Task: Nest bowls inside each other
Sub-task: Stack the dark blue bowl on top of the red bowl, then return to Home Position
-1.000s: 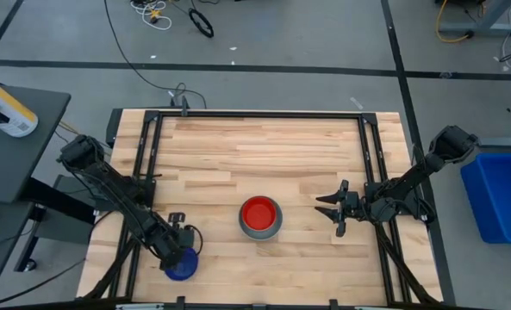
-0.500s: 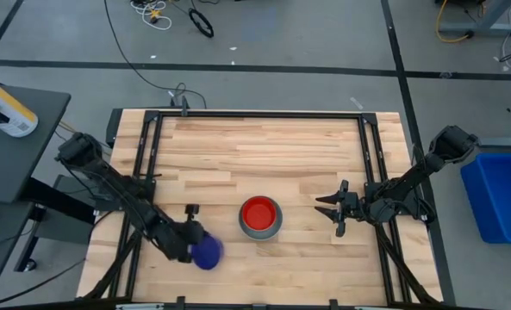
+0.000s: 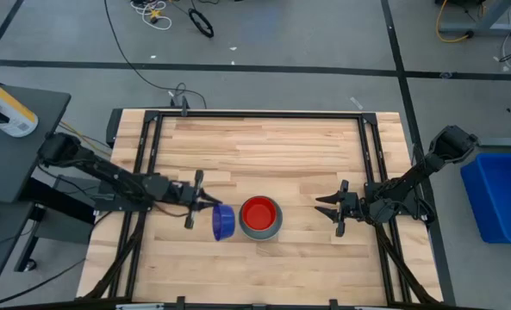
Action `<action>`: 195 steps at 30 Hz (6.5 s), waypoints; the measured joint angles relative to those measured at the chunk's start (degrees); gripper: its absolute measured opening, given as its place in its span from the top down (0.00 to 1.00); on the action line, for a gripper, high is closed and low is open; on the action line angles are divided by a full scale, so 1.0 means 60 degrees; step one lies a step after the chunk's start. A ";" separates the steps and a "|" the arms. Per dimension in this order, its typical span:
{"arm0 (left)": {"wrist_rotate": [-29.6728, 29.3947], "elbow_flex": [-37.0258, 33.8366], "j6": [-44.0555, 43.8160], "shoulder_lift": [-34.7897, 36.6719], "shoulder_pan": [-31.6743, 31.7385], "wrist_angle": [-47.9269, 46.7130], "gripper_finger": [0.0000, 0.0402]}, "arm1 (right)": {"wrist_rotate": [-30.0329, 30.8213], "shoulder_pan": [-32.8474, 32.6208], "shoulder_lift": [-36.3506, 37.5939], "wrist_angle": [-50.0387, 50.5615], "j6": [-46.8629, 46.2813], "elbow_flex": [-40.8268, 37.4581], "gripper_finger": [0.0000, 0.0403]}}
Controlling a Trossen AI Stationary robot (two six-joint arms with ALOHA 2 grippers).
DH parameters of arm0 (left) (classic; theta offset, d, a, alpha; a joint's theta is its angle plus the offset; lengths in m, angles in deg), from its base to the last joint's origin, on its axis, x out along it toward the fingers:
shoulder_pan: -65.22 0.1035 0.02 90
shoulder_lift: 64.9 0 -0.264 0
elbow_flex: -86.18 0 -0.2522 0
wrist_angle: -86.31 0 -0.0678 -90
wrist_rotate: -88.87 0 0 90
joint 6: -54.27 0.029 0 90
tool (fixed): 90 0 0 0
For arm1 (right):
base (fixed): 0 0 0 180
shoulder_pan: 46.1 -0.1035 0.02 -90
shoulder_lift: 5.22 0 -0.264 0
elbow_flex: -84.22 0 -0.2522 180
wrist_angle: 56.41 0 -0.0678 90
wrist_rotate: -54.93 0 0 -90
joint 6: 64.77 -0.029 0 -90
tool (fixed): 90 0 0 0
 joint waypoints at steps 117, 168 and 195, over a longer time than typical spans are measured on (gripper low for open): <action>0.2767 1.1177 0.0918 -0.7430 0.3088 -1.4291 0.21 | 0.0007 -0.0002 0.0003 0.1392 -0.0925 0.0000 0.53; -0.1317 0.5098 -0.1695 0.2793 -0.2485 -1.2996 0.21 | -0.3551 -0.1134 0.0444 -0.0005 0.1050 0.0900 0.51; 0.2091 0.5089 -0.1804 0.3270 -0.3158 -1.1654 0.32 | -0.3213 -0.1134 0.0444 -0.0805 0.1931 0.0900 0.43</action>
